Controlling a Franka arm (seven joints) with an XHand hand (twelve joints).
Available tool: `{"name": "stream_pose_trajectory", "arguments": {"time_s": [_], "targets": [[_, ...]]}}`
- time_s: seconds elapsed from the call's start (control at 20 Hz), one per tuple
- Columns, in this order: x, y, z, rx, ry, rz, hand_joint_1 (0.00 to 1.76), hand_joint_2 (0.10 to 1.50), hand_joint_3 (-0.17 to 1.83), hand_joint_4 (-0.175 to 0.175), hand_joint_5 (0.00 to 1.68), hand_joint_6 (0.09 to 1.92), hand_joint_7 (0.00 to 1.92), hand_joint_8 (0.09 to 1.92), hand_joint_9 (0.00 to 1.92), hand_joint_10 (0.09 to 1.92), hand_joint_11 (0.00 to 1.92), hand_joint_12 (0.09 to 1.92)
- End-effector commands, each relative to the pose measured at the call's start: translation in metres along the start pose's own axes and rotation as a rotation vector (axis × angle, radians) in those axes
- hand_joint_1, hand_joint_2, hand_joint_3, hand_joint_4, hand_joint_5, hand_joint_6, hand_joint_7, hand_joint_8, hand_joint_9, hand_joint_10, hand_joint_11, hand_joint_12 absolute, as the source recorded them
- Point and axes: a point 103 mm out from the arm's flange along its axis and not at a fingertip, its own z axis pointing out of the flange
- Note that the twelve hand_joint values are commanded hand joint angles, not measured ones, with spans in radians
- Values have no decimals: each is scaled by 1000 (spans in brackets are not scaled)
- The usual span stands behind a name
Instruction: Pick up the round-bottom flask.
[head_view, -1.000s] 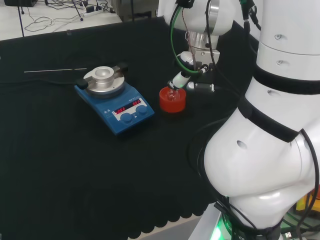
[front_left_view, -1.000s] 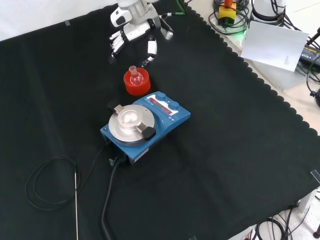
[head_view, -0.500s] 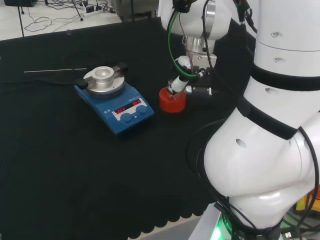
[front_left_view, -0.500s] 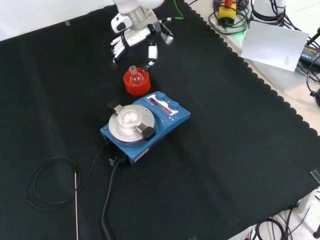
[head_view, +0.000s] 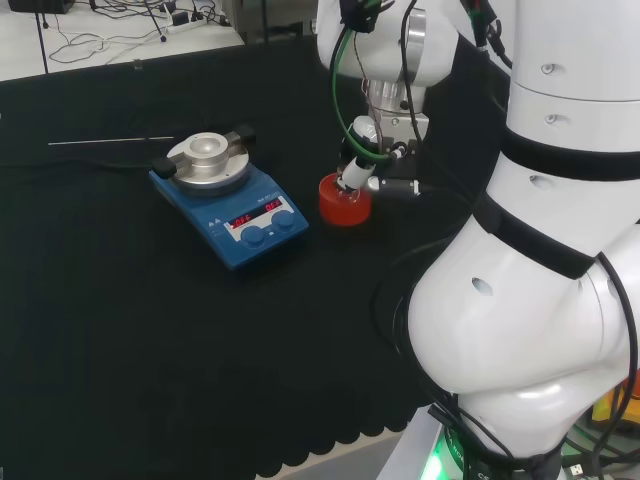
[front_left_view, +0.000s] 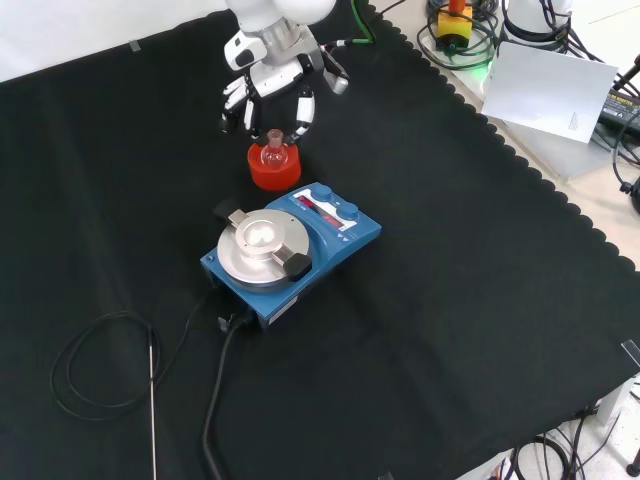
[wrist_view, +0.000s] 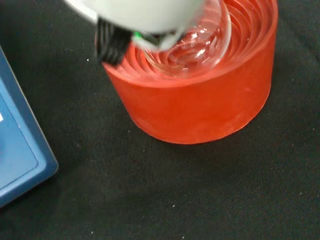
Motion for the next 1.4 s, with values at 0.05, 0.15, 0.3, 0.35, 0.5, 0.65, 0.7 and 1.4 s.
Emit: {"name": "stream_pose_trajectory", "arguments": {"time_s": [0.05, 0.15, 0.3, 0.35, 0.5, 0.65, 0.7, 1.4], "targets": [[-3, 1, -1, -31, -5, -14, 1119, 618, 747, 173, 1231, 777, 53, 636, 326, 709, 131, 1420], [-3, 0, -3, -39, -6, -15, 1128, 576, 819, 175, 1247, 791, 63, 638, 345, 698, 159, 1412], [-4, 0, -7, -45, -8, -15, 1132, 554, 861, 175, 1251, 808, 72, 641, 360, 693, 182, 1409], [-4, 1, -8, -46, -7, -15, 1131, 555, 862, 175, 1248, 814, 72, 642, 362, 692, 185, 1409], [6, 0, -6, -51, -20, -18, 1124, 581, 828, 175, 1227, 829, 73, 645, 367, 691, 190, 1409], [0, 1, -12, -50, -11, -18, 1122, 593, 810, 175, 1220, 831, 73, 646, 368, 690, 191, 1409], [-1, 1, -15, -53, -13, -20, 1122, 594, 808, 175, 1220, 831, 73, 647, 368, 690, 192, 1409], [6, -5, -63, -1, -82, -16, 1144, 561, 880, 95, 1227, 865, 124, 657, 404, 679, 221, 1397]]}}
